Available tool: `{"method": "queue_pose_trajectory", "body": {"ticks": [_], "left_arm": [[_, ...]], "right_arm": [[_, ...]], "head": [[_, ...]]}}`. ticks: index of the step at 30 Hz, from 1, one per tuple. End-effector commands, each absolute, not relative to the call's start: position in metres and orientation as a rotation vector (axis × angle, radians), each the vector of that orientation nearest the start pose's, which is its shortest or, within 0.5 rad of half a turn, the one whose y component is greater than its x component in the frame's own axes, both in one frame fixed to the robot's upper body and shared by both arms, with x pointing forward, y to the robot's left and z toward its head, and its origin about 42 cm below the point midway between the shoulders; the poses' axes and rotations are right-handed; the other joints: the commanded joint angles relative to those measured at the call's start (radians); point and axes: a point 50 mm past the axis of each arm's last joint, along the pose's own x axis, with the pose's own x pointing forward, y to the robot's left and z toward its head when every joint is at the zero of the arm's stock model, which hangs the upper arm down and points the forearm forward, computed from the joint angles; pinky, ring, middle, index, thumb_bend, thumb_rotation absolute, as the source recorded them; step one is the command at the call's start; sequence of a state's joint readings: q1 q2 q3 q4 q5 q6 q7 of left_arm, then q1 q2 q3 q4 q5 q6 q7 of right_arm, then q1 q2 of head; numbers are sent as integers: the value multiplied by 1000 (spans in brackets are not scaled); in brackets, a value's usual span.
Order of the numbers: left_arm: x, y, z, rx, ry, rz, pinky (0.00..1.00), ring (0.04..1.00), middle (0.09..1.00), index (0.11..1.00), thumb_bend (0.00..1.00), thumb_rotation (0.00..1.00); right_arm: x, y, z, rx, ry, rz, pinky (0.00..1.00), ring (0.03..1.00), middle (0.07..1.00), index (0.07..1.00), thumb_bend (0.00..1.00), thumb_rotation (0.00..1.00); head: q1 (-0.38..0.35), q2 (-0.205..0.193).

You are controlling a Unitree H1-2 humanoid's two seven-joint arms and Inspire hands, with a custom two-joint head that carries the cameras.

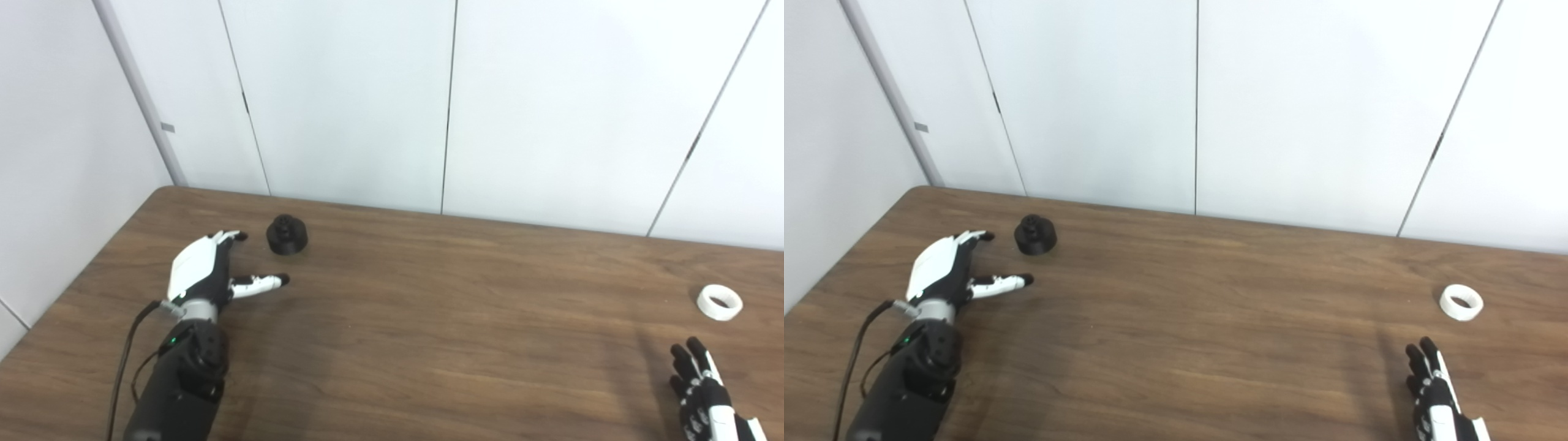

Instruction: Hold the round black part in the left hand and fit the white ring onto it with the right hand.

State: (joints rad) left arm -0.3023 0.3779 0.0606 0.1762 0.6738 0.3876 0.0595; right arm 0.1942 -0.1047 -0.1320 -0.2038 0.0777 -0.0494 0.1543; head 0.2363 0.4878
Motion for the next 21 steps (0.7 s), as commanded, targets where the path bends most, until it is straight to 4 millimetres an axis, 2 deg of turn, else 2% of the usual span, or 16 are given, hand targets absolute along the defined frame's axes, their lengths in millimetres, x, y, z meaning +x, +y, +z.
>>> {"method": "queue_pose_trajectory", "body": {"ticks": [1, 14, 21], "left_arm": [[395, 374, 197, 1039, 124, 419, 1000, 990, 941, 849, 966, 435], [435, 374, 207, 1031, 167, 412, 1000, 1000, 954, 850, 979, 395], [451, 377, 212, 1068, 197, 399, 1000, 1000, 953, 859, 982, 410]], "right_arm": [[195, -283, 100, -80, -9, 9, 1000, 1000, 971, 1000, 408, 1000], [196, -282, 99, -84, -23, -2, 1000, 977, 953, 984, 402, 1000], [195, -279, 100, -72, -14, -2, 1000, 979, 953, 983, 391, 1000]], "head": [[-3, 1], [-9, 4], [-16, 2]]}}
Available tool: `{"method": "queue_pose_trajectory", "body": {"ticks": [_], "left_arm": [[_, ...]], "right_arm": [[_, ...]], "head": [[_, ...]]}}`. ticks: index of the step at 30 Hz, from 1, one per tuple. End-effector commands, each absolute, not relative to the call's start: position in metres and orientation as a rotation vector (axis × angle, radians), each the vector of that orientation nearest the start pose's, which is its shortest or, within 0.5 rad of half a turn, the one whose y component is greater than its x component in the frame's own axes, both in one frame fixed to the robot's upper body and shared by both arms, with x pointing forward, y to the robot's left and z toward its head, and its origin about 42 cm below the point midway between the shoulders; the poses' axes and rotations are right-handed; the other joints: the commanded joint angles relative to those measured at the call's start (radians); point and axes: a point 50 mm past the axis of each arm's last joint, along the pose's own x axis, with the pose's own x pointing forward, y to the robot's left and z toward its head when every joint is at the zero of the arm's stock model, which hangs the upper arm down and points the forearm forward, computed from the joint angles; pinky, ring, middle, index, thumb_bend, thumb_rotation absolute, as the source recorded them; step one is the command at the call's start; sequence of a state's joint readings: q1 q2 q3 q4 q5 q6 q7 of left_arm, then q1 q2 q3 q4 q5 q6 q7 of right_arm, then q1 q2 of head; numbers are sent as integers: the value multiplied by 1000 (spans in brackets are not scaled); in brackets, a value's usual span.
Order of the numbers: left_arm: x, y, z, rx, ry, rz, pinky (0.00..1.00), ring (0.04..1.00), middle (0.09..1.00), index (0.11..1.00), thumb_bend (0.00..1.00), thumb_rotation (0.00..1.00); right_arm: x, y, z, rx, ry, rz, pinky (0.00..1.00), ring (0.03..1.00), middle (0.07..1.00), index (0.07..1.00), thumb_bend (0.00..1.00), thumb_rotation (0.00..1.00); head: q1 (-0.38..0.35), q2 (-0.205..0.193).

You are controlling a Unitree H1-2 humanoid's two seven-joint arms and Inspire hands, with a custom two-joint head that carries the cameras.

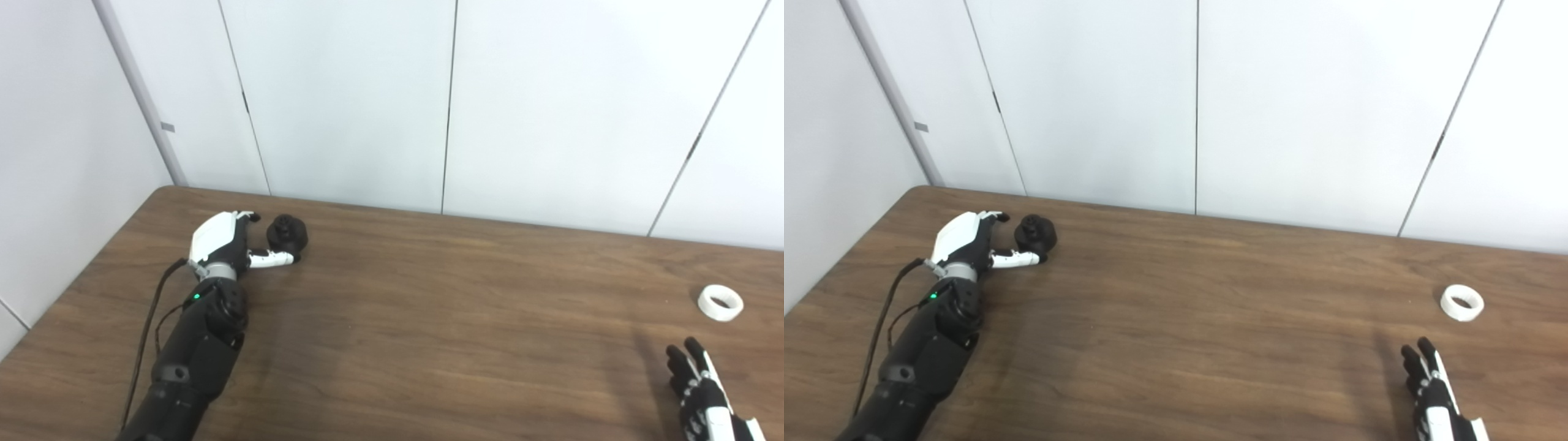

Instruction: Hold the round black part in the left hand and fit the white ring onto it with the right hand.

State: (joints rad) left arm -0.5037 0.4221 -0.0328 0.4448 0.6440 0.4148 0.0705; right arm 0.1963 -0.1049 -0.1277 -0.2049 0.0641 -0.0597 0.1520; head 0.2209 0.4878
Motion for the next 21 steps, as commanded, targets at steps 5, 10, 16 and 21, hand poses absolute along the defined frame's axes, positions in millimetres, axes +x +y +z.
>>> {"method": "queue_pose_trajectory", "body": {"ticks": [5, 10, 16, 21], "left_arm": [[459, 376, 213, 1093, 209, 379, 1000, 1000, 946, 852, 954, 383], [466, 372, 214, 1140, 210, 350, 1000, 1000, 948, 854, 951, 402], [473, 366, 218, 1095, 200, 305, 1000, 1000, 953, 834, 926, 343], [476, 361, 215, 1071, 200, 281, 1000, 985, 941, 808, 937, 331]], "right_arm": [[195, -278, 100, -73, -9, -3, 1000, 985, 958, 987, 422, 1000], [195, -279, 100, -81, -15, -1, 1000, 988, 959, 988, 427, 1000], [195, -278, 99, -84, -14, -4, 1000, 983, 947, 981, 429, 1000], [196, -278, 100, -91, -15, -6, 1000, 981, 946, 980, 436, 1000]], "head": [[-4, 4], [-8, 2], [-11, 3], [-13, 4]]}}
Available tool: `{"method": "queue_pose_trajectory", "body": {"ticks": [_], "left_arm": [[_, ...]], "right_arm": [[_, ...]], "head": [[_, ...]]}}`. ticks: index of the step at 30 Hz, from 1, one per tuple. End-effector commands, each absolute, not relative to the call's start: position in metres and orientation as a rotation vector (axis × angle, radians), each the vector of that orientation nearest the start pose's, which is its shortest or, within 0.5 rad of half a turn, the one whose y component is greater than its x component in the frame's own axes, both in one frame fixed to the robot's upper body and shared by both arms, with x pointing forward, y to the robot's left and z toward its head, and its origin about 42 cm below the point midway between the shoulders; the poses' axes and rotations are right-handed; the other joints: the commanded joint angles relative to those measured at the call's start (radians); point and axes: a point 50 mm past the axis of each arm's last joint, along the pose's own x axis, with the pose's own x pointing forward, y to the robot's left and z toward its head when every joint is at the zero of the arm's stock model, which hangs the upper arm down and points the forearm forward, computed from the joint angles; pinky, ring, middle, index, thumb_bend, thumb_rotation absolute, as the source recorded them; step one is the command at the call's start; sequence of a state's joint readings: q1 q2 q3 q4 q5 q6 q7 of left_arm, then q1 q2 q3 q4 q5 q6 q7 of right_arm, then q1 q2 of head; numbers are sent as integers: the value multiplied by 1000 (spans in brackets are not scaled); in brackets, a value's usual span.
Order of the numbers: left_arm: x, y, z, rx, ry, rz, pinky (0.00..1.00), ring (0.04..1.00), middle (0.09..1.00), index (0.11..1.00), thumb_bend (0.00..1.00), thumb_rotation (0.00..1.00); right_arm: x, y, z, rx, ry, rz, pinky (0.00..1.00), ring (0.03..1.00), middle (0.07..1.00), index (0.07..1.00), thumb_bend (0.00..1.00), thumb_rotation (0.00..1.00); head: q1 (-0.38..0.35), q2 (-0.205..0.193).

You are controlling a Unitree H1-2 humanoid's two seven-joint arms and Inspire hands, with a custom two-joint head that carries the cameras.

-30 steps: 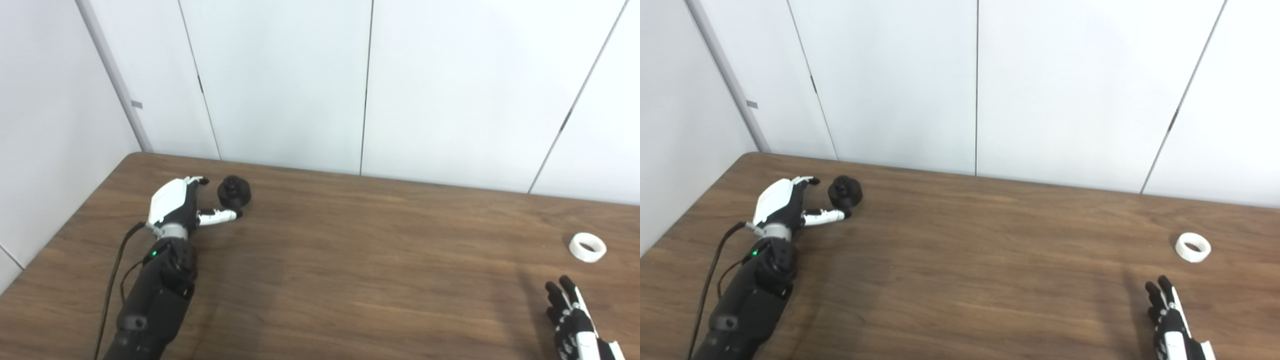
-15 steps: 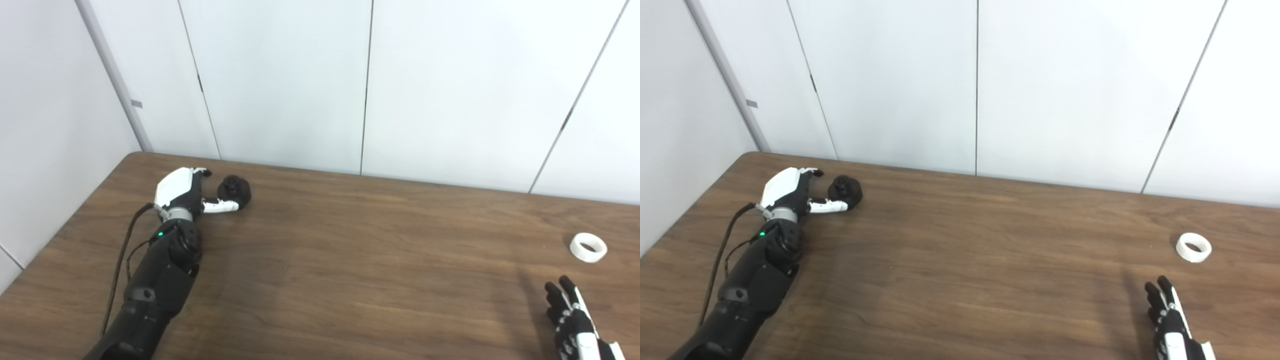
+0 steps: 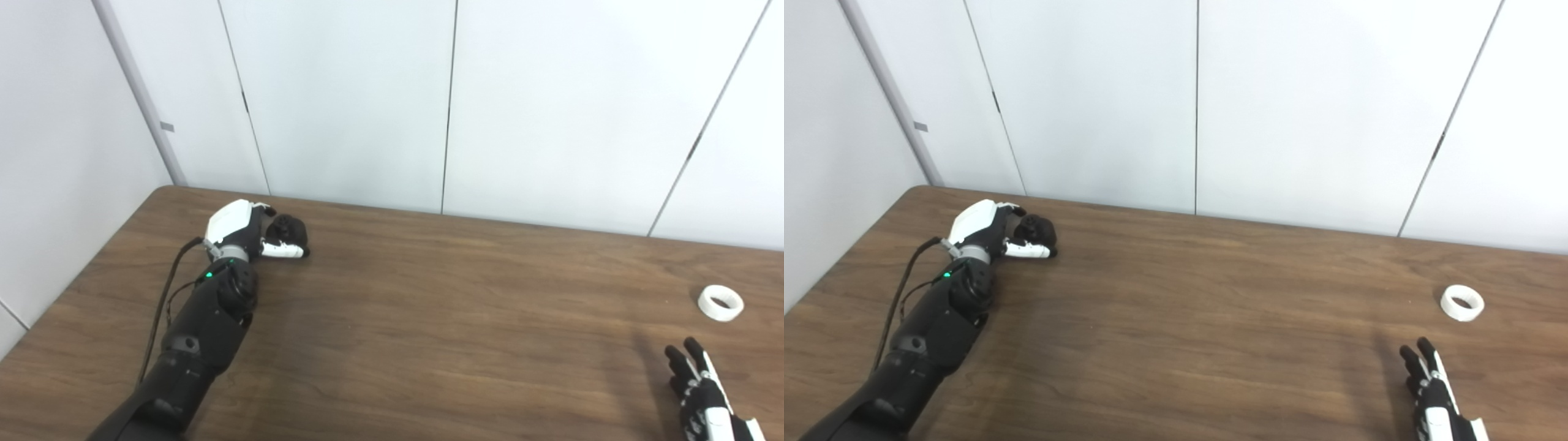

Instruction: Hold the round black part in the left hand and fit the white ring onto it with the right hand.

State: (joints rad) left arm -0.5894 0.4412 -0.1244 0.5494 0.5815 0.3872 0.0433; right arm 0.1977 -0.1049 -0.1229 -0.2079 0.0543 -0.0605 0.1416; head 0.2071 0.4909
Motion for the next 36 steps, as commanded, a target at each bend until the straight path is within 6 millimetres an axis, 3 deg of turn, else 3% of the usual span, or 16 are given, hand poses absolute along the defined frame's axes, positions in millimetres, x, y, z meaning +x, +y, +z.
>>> {"method": "queue_pose_trajectory", "body": {"ticks": [1, 18, 36], "left_arm": [[476, 360, 215, 1065, 199, 278, 1000, 984, 937, 801, 944, 323], [475, 363, 211, 1105, 222, 301, 1000, 978, 910, 745, 937, 338], [469, 370, 215, 1120, 222, 335, 1000, 975, 900, 733, 920, 275]], "right_arm": [[196, -278, 101, -93, -15, -7, 1000, 979, 943, 979, 429, 1000], [195, -278, 101, -86, -14, -11, 1000, 970, 940, 978, 429, 1000], [192, -282, 101, -79, -9, -5, 1000, 976, 944, 981, 460, 1000]], "head": [[1, 1], [10, 8], [21, 22]]}}
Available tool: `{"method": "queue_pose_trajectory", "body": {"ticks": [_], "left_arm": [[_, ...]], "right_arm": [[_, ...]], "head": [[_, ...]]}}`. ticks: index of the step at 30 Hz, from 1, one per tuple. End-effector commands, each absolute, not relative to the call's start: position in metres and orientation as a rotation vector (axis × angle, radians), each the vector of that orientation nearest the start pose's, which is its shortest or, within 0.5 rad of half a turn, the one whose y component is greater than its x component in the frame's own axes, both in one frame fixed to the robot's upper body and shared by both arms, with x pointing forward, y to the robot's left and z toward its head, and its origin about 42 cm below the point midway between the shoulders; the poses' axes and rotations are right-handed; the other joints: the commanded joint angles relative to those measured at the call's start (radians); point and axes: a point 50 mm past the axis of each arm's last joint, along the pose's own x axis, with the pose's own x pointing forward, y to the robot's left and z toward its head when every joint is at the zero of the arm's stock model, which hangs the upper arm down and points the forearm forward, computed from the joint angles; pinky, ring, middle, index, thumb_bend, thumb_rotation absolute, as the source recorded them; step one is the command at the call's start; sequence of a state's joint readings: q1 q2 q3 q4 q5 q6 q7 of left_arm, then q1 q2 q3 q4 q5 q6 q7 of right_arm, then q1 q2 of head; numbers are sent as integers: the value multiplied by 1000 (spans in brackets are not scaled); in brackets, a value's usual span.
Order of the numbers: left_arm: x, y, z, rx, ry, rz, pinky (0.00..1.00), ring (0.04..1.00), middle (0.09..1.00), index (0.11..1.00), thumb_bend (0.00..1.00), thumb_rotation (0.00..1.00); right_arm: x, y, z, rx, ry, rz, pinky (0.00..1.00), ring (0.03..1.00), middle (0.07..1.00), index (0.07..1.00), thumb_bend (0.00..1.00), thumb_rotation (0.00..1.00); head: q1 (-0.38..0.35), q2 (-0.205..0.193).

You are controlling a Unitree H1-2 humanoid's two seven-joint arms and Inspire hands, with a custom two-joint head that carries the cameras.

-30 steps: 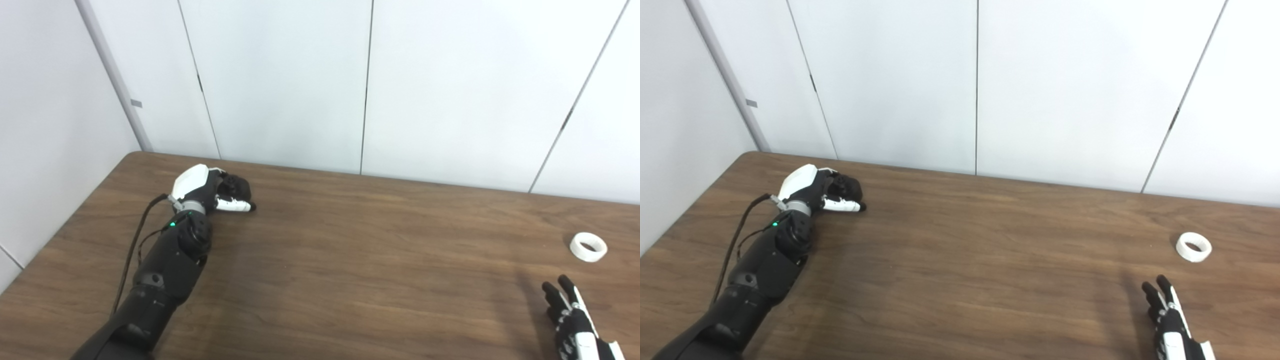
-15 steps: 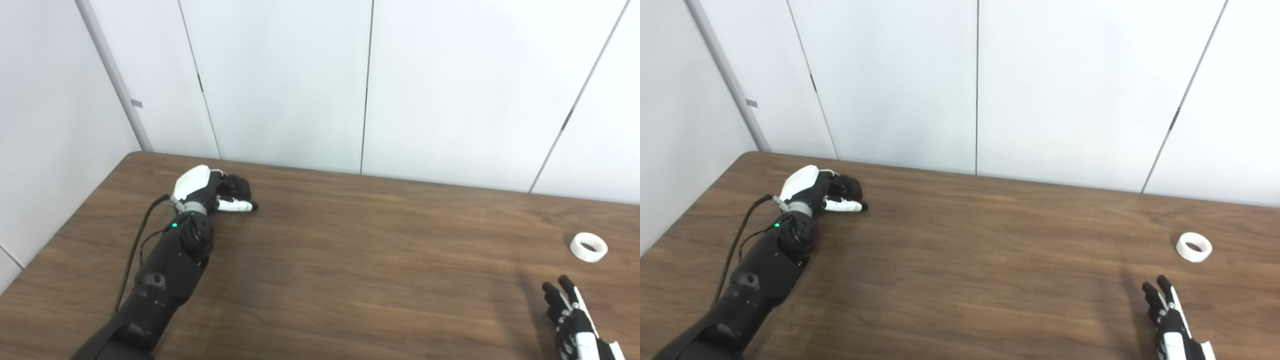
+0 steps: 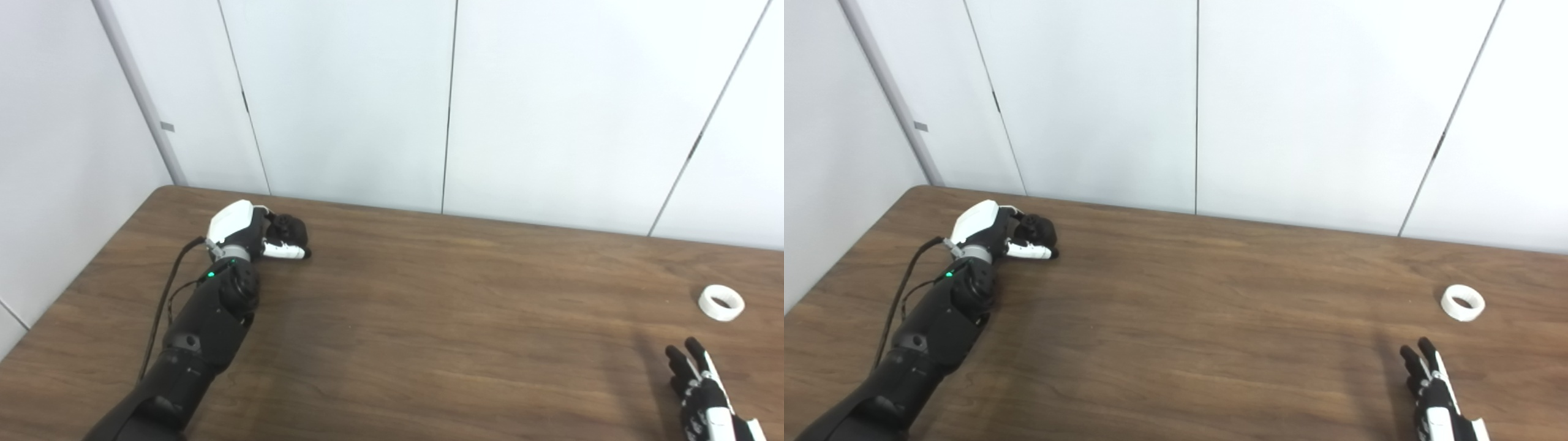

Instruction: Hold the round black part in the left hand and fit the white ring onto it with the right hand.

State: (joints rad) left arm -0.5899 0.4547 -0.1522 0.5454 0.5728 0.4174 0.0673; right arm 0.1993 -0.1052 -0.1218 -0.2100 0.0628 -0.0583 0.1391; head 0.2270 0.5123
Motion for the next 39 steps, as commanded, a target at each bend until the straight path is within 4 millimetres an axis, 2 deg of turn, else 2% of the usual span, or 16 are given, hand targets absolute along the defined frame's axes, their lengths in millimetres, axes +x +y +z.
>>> {"method": "queue_pose_trajectory", "body": {"ticks": [1, 12, 16, 21, 22, 23, 25, 33, 39], "left_arm": [[469, 370, 215, 1121, 223, 336, 1000, 975, 899, 734, 917, 273], [470, 370, 216, 1122, 226, 332, 1000, 967, 887, 715, 896, 245], [472, 368, 215, 1114, 218, 334, 1000, 959, 877, 680, 889, 225], [475, 365, 211, 1060, 179, 338, 1000, 937, 844, 604, 829, 120], [476, 365, 209, 1031, 160, 341, 1000, 932, 831, 537, 649, 84], [476, 364, 208, 1012, 145, 344, 1000, 928, 819, 512, 588, 68], [478, 361, 205, 976, 127, 352, 1000, 925, 799, 489, 537, 53], [480, 355, 205, 1049, 106, 353, 1000, 904, 774, 483, 521, 45], [474, 359, 206, 1083, 84, 359, 1000, 897, 769, 484, 522, 46]], "right_arm": [[192, -282, 101, -79, -7, -5, 1000, 975, 944, 981, 462, 1000], [190, -282, 101, -89, -2, -11, 1000, 974, 943, 982, 473, 1000], [190, -282, 101, -82, -7, -9, 1000, 972, 947, 984, 459, 1000], [191, -282, 99, -88, -7, -9, 1000, 973, 942, 980, 455, 1000], [191, -282, 99, -89, -8, -7, 1000, 974, 944, 982, 457, 1000], [191, -282, 99, -90, -8, -6, 1000, 974, 945, 984, 455, 1000], [190, -282, 100, -87, -8, -6, 1000, 974, 946, 986, 451, 1000], [190, -281, 102, -79, -3, -12, 1000, 975, 942, 985, 452, 1000], [190, -283, 101, -89, -3, -9, 1000, 978, 941, 983, 461, 1000]], "head": [[1, 1], [4, 8], [4, 8], [0, 4], [0, 4], [0, 4], [0, 4], [3, 3], [2, 6]]}}
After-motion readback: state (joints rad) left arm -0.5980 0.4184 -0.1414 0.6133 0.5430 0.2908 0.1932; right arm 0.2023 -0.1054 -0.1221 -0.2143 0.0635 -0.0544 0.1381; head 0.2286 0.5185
